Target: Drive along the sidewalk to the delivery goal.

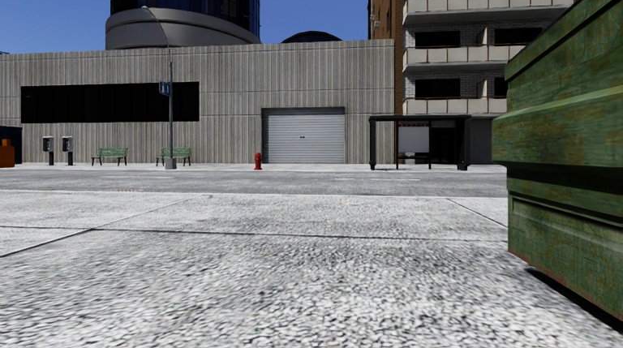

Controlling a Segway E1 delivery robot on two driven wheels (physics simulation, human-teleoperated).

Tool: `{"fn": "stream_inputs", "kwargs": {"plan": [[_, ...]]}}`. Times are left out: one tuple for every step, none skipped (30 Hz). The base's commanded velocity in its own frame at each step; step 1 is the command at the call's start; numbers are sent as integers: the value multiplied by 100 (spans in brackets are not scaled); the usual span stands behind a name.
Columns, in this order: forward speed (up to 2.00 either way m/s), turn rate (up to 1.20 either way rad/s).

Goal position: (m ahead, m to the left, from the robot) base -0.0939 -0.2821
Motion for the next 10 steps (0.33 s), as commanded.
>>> {"fn": "stream_inputs", "kwargs": {"plan": [[0,0],[0,0],[0,0],[0,0],[0,0],[0,0],[0,0],[0,0],[0,0],[0,0]]}}
